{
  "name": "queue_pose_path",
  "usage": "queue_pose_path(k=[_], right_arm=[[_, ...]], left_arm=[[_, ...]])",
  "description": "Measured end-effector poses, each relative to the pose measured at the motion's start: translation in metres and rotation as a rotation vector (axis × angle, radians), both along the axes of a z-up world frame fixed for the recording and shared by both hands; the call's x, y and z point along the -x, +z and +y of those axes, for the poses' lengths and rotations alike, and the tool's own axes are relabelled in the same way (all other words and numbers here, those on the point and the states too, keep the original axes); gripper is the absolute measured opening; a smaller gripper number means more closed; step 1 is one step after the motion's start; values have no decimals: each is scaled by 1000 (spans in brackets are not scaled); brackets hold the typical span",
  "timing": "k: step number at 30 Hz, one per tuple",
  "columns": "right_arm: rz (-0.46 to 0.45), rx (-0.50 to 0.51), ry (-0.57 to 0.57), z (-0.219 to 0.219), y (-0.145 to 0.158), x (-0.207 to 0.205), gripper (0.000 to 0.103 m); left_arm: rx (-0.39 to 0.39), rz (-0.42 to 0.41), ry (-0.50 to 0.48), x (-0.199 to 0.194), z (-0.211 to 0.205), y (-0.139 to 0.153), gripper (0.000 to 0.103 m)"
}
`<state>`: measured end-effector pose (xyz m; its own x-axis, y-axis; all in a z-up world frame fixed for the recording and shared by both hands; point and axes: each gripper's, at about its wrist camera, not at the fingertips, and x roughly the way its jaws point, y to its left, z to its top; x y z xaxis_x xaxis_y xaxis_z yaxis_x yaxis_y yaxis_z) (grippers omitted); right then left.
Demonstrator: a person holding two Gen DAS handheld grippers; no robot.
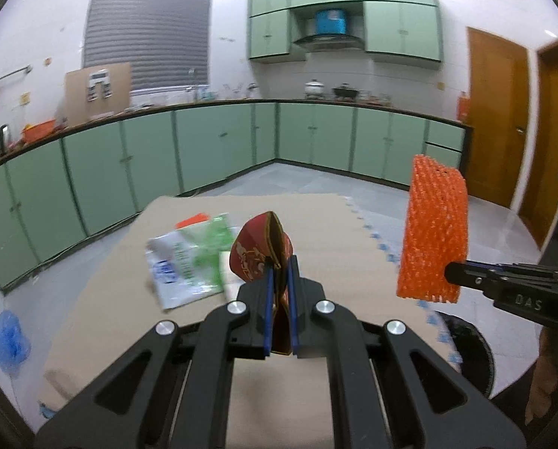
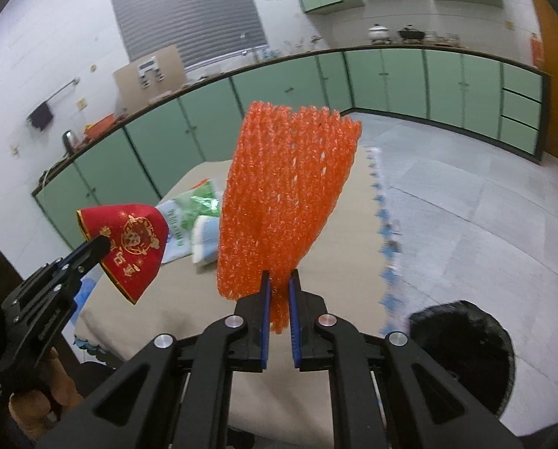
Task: Collect trash
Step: 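Carry the red packet and orange mesh net over the black bin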
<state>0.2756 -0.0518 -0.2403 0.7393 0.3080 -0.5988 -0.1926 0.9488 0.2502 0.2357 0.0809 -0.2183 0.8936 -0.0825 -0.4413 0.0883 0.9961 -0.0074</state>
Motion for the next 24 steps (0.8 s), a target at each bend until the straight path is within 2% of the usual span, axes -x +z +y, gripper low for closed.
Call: queue_pose_path(k=[13,24], right_arm=[[9,-7,-171,-90,-2,36,9],[78,-17,-321,-163,-30,57,9]], left_arm=[[-5,8,-243,12,-107,-5,5],[-25,50,-436,4,-186,-31,5]])
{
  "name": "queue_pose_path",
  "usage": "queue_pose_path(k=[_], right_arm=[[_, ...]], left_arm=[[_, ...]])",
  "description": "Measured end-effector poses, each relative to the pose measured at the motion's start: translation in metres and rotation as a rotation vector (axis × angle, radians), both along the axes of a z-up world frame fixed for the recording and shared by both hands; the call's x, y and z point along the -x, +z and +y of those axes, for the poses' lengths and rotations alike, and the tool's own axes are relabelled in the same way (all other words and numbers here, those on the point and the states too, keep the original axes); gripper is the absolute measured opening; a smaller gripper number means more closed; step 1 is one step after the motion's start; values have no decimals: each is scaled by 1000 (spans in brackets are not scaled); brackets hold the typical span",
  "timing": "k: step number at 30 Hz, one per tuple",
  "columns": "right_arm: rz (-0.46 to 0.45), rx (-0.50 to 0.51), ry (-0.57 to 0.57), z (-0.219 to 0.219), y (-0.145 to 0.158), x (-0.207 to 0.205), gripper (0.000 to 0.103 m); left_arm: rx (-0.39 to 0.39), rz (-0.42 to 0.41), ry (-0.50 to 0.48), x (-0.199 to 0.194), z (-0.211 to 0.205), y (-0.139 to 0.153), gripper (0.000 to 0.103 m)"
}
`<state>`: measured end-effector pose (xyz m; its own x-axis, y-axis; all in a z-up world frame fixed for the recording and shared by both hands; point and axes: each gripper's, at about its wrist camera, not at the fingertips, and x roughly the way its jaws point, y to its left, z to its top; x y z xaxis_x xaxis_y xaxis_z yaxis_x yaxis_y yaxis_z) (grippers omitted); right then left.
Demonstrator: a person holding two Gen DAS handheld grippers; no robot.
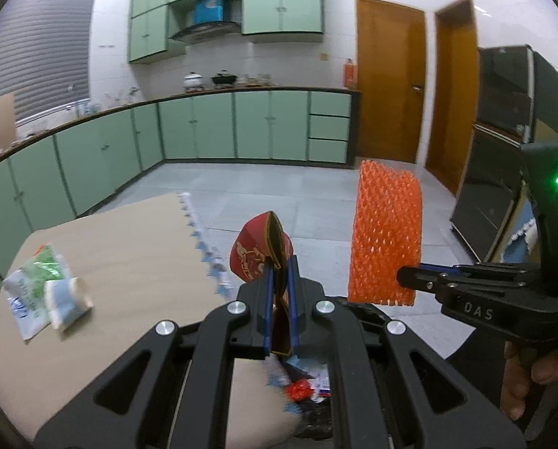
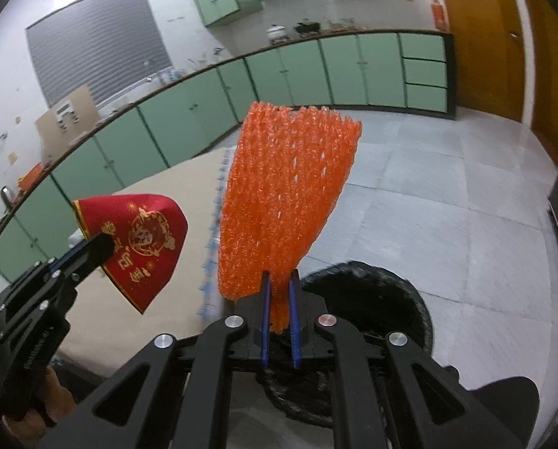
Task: Collect trash
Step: 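Carry the red packet and orange mesh net over the black bin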
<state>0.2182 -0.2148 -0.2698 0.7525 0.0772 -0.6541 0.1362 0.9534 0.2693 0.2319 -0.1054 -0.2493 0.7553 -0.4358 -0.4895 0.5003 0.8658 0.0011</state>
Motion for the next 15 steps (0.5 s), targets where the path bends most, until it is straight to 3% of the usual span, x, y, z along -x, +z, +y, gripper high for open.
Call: queue_pose_path(k=[15], right_arm=[[144,-24,-100,-50,-61,-11,9]], left_arm=[[-65,122,-93,-30,-62,-62,7]])
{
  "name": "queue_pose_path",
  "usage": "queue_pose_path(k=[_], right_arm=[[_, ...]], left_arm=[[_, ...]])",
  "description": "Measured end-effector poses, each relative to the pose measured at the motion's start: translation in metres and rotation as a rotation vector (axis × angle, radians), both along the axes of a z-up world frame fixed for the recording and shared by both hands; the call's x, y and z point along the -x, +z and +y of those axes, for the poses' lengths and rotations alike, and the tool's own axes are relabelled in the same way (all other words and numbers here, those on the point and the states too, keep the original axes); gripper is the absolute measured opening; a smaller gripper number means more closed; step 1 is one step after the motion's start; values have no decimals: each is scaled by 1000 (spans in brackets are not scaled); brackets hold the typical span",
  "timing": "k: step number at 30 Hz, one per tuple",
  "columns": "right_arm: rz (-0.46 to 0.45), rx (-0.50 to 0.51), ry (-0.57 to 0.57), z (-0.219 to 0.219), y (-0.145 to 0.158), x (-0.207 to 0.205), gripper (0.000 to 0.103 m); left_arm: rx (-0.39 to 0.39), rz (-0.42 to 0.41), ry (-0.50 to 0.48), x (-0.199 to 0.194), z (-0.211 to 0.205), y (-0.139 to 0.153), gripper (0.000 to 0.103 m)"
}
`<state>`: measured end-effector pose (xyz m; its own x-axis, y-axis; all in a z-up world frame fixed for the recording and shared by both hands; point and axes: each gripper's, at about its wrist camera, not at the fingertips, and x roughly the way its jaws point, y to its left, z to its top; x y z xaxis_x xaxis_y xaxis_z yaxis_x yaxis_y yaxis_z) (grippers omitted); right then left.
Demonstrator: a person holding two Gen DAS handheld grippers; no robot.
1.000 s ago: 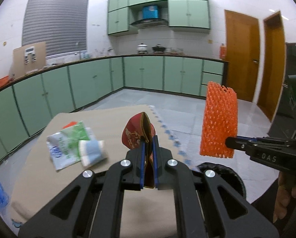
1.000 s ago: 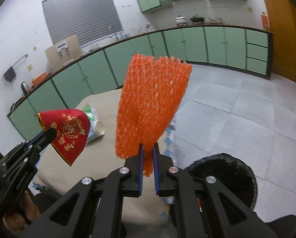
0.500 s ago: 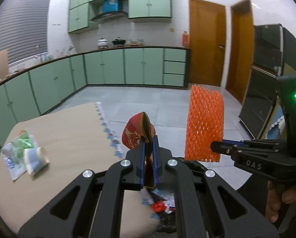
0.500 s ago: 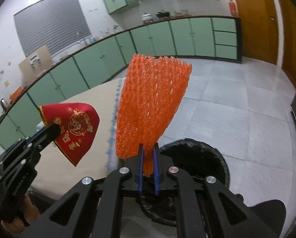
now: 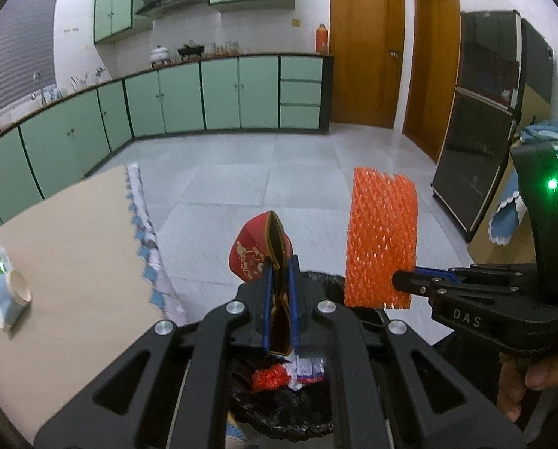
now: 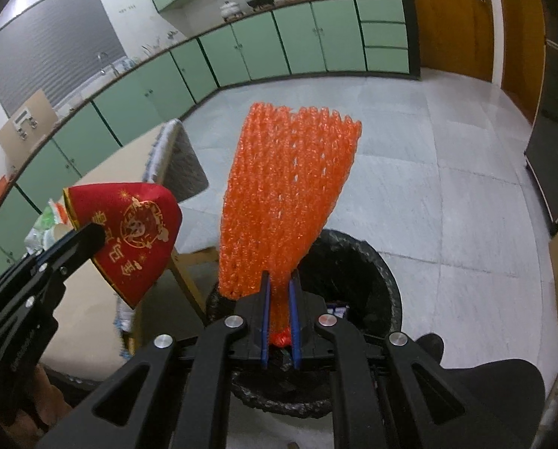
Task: Collect trash
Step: 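Carry the red packet and orange mesh net over the black bin, then open both tools to drop the packet and mesh net into the bin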
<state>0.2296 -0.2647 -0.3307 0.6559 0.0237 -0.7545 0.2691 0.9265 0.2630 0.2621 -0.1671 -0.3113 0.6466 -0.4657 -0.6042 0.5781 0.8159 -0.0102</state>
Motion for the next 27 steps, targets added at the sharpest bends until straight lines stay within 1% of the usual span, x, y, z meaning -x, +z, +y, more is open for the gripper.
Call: queue_pose_path(k=[5,6,7,8,10,16,17,18,20,23,25,27], right_arm=[[90,-8,-9,-6,-24,-15,9],[97,-13,-11,-7,-28,-16,10],[104,-15,-13,-8,-31,-16,11],[115,-13,-14,-9,-33,-18,16],[119,-18,-20,-9,-34,-17,19],[134,-16,-29,-15,-40,-21,19],[135,-16,-31,-16,-40,-21,20],[135,-17,-33,-16,-41,-21,20],[134,-20,-35,-17,-41,-21,23],[127,-23,-37,-18,-39,-19,24],[121,-25,-39,-18,-38,-18,24],[115,-27,-40,-18,-35,-17,24]], left_arm=[[-19,56,-6,-12,-11,-22,7],[-23,67,-7,-15,-13,-27,8],[-25,76,-7,-17,-14,-31,9],[-27,81,-5,-18,-16,-32,12],[-34,88,-3,-21,-18,-37,14],[-45,120,-2,-28,-24,-51,18],[-44,122,1,-28,-24,-52,21],[-44,124,3,-29,-23,-53,22],[-46,126,11,-29,-24,-55,22],[-46,135,16,-32,-23,-58,23],[-46,134,21,-33,-23,-58,26],[-45,130,26,-33,-22,-57,40]])
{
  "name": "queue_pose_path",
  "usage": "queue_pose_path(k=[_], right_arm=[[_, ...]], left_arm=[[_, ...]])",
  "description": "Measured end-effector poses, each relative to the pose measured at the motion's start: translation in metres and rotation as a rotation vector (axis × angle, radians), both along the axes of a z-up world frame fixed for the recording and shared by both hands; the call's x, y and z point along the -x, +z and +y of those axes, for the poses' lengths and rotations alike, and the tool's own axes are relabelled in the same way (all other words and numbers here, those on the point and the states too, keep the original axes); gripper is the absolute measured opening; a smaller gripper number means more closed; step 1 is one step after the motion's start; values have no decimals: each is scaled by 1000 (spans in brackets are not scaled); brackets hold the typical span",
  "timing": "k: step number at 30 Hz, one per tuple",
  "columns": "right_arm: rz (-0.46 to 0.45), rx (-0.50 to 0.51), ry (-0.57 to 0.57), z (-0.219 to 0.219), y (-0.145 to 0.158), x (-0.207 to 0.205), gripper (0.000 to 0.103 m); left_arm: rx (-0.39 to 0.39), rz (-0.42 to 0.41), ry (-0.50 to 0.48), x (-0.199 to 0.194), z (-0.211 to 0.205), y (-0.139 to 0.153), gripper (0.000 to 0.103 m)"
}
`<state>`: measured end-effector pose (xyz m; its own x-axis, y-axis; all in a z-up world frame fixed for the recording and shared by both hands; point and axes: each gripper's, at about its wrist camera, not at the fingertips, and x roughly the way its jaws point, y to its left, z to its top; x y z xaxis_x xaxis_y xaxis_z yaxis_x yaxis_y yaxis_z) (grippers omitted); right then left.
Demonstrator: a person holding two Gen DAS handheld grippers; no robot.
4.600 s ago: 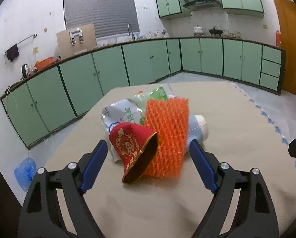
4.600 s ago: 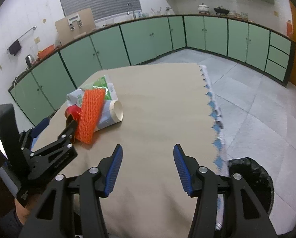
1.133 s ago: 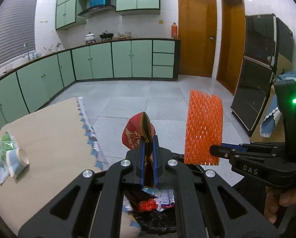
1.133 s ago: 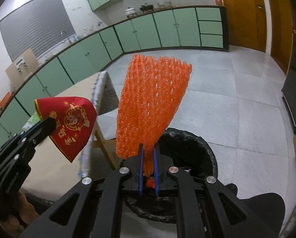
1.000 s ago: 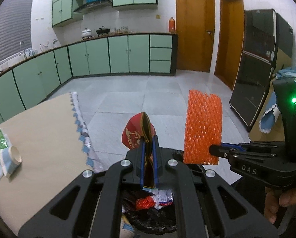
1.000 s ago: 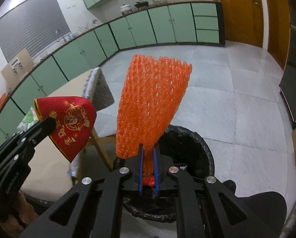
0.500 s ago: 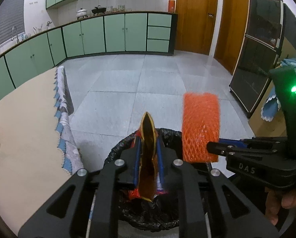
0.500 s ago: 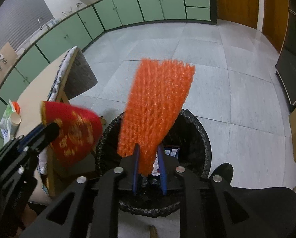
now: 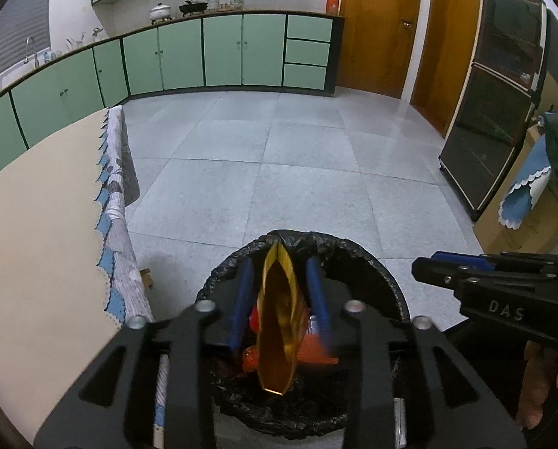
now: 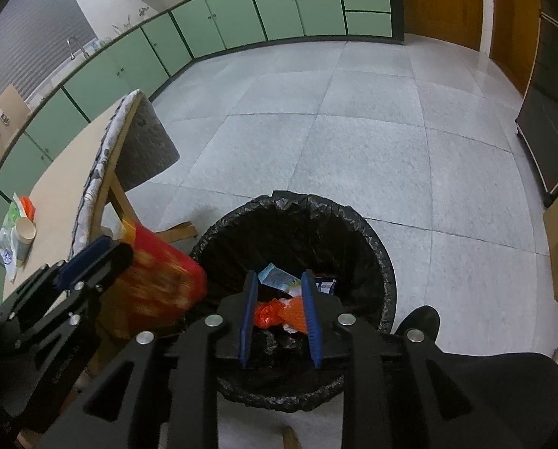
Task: Collect trash
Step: 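Open both tools to drop the packet and mesh net into the bin, then move both open tools back to the table toward the paper cup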
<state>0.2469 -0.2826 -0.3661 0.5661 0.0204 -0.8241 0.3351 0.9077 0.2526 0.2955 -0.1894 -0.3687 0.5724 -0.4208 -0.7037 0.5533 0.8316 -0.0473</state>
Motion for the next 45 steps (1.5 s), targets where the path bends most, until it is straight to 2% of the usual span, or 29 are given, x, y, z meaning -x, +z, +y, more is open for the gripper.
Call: queue_pose_path(k=[2,10,12,14,17,21,23,27,33,39,45], right_arm=[[-4,-2,0,0,1,1,24],[-24,-3,-4,-1,10,4,24],[-32,-2,-1,1,14,5,26],[-44,4,1,3,18,6,38],[-71,19,1,6,28,8,53],[-105,29,18,16,44,6,57],[-119,36,31,22,51,5,64],[-156,51,82,45,69,0,70],[-198,64,182,94,88,-15,76],[-236,78,303,154,103,-34,79],[-270,93,418,218,115,-48,84]], left_arm=[[0,-9,6,0,0,0,47],[1,-21,17,2,4,9,47],[3,-30,34,3,9,17,57],[8,-44,51,5,17,24,66],[9,-63,92,7,34,40,67],[17,-84,164,8,65,61,73],[20,-104,196,10,81,72,77],[11,-156,278,16,115,94,85],[10,-203,393,25,167,123,87],[-3,-239,505,38,226,135,89],[-11,-228,627,41,289,135,90]])
